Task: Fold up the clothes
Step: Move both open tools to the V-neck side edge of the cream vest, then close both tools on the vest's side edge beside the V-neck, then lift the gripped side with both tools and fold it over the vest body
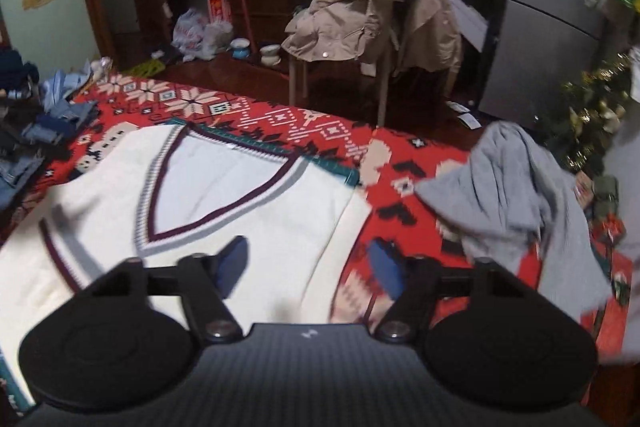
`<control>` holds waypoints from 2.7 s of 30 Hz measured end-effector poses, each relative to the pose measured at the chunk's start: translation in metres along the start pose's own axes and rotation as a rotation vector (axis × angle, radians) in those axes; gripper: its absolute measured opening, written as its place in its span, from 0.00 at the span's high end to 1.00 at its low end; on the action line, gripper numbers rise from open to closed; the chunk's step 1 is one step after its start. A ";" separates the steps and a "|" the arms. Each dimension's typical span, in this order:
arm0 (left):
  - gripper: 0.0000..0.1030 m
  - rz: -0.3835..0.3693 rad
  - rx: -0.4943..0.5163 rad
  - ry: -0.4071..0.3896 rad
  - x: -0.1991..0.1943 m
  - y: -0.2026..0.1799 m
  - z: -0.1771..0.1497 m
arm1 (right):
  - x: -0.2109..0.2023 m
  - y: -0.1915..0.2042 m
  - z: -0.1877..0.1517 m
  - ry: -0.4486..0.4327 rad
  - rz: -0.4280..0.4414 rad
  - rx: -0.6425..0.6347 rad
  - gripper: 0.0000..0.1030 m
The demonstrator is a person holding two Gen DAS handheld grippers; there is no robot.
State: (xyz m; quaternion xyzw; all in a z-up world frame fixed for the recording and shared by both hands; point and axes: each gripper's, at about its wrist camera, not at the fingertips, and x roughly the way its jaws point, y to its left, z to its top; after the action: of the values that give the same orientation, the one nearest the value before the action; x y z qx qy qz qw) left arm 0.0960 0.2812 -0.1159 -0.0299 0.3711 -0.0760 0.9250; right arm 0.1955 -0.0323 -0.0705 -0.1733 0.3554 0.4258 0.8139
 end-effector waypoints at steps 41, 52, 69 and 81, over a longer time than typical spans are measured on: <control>0.91 -0.094 0.142 0.199 0.114 0.046 0.053 | 0.164 -0.021 0.070 0.208 0.186 -0.280 0.93; 0.98 -0.070 0.179 0.200 0.111 0.034 0.053 | 0.165 -0.020 0.069 0.199 0.191 -0.264 0.96; 0.98 -0.053 0.214 -0.044 -0.003 -0.015 0.040 | 0.051 0.007 0.052 -0.024 0.132 -0.230 0.99; 0.98 -0.016 0.259 -0.225 -0.138 -0.095 -0.043 | -0.108 0.082 -0.021 -0.187 0.097 -0.307 0.99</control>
State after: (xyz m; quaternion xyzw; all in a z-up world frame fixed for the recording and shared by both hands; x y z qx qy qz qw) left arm -0.0432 0.2102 -0.0418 0.0785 0.2520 -0.1266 0.9562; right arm 0.0774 -0.0592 -0.0049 -0.2377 0.2170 0.5279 0.7860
